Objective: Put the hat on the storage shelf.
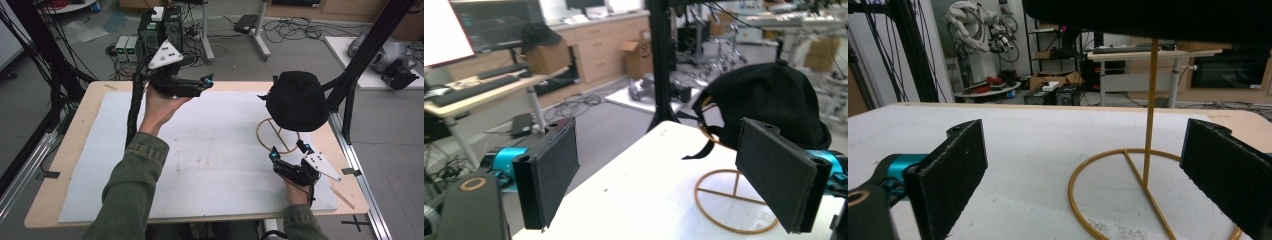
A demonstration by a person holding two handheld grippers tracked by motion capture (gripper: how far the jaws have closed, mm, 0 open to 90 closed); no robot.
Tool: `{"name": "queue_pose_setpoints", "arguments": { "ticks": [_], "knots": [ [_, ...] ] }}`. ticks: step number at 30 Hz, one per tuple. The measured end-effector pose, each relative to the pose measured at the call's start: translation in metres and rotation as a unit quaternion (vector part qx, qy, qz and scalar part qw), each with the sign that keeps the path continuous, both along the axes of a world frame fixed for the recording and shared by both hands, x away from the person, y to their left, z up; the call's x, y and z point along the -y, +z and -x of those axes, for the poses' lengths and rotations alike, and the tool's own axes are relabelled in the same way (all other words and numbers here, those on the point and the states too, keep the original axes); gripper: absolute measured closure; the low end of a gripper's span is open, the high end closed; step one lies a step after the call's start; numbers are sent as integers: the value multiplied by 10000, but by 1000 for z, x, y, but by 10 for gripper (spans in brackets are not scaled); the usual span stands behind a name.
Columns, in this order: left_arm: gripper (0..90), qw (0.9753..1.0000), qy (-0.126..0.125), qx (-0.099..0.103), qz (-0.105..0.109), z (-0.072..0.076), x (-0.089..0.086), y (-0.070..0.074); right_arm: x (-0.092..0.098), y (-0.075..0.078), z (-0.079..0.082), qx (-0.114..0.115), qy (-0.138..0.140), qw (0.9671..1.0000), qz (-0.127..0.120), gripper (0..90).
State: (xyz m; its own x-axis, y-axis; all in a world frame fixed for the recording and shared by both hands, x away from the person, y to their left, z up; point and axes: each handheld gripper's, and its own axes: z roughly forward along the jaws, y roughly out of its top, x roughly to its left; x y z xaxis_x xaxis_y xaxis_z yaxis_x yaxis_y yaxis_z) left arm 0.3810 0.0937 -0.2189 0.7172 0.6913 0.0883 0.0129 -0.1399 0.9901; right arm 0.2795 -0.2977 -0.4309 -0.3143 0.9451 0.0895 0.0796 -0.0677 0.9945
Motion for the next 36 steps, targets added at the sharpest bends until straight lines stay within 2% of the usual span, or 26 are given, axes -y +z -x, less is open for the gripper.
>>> {"name": "queue_pose_setpoints", "arguments": {
  "ticks": [5, 12, 18, 23, 29, 33, 35, 36],
  "knots": [
    [178, 9993, 330, 42, 173, 15, -33, -14, -2, 0, 1, -16, 32, 10000, 32, 41],
    [177, 9969, 687, 103, 378, 34, -65, -33, -5, 0, 1, -3, 59, 10000, 73, 41],
    [176, 9921, 1114, 242, 532, 58, -93, -56, -5, 0, 2, -9, 66, 9999, 102, 41],
    [169, 9888, 1359, 164, 593, 68, -109, -73, -7, 0, 2, -20, 83, 9999, 100, 41],
    [165, 9836, 1706, 261, 520, 82, -120, -89, -8, 0, 2, -12, 100, 9999, 127, 41],
    [162, 9775, 2001, 308, 583, 89, -126, -100, -9, 0, 2, -7, 97, 9998, 157, 41],
    [162, 9734, 2185, 314, 618, 93, -130, -109, -9, 0, 2, -15, 84, 9998, 153, 41],
    [162, 9720, 2238, 297, 644, 94, -131, -112, -9, 0, 2, -10, 74, 9999, 149, 41]
  ]
}}
